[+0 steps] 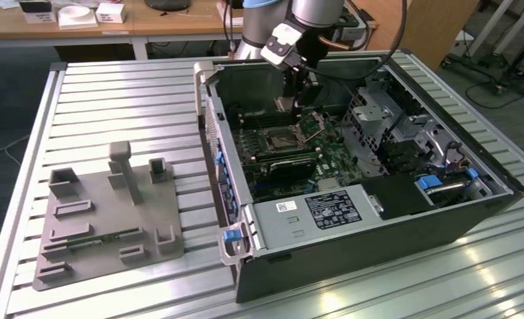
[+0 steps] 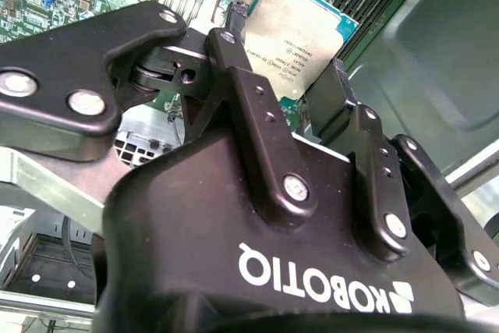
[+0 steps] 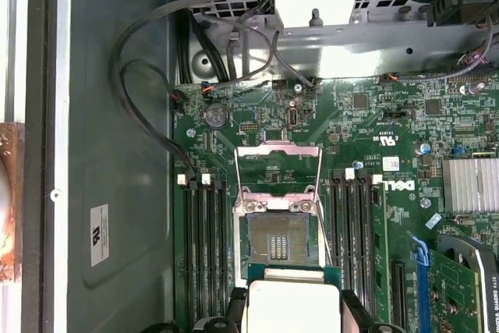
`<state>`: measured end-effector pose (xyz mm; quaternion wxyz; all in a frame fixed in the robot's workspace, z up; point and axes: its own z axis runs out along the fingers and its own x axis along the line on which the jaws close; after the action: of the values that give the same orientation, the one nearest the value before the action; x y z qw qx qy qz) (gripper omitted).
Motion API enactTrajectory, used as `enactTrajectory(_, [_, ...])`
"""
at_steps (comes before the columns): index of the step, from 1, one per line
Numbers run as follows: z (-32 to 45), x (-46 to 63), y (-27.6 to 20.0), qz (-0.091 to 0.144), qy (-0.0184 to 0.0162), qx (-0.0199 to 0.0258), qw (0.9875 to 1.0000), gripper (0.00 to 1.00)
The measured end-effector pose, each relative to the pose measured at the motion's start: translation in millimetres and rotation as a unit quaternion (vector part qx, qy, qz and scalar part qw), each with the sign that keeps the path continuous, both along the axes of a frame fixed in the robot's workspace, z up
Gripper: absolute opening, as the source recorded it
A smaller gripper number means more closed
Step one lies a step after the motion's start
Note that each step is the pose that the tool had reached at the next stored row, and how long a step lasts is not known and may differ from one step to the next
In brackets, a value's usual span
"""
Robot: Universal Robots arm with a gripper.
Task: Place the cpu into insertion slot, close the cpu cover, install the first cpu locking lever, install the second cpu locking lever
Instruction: 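Place the cpu into insertion slot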
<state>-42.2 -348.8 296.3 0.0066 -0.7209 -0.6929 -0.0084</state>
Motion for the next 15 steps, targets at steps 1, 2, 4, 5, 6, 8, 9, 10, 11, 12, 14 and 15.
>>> enactTrajectory(1, [-0.1,0.0,0.0,0.0,0.0,0.0,1.0,0.54])
enactTrajectory(2, [-0.1,0.0,0.0,0.0,0.0,0.0,1.0,0.54])
enactTrajectory(4, [-1.0,0.0,0.0,0.0,0.0,0.0001,1.0,0.54])
enactTrajectory(5, [-1.0,0.0,0.0,0.0,0.0,0.0001,1.0,0.54])
enactTrajectory(6, [-1.0,0.0,0.0,0.0,0.0,0.0001,1.0,0.54])
enactTrajectory(8, [-1.0,0.0,0.0,0.0,-0.0001,0.0001,1.0,0.54])
enactTrajectory(9, [-1.0,0.0,0.0,0.0,0.0,0.0001,1.0,0.54])
enactTrajectory(10, [-1.0,0.0,0.0,0.0,0.0,0.0001,1.0,0.54])
enactTrajectory(11, [-1.0,0.0,0.0,0.0,0.0,0.0001,1.0,0.54])
enactTrajectory(12, [-1.1,0.0,0.0,0.0,-0.0001,0.0001,1.0,0.54])
enactTrajectory(14, [-1.8,0.1,0.3,0.0,-0.0001,0.0002,1.0,0.54])
enactTrajectory(15, [-2.4,0.0,0.6,0.0,-0.0001,0.0002,1.0,0.54])
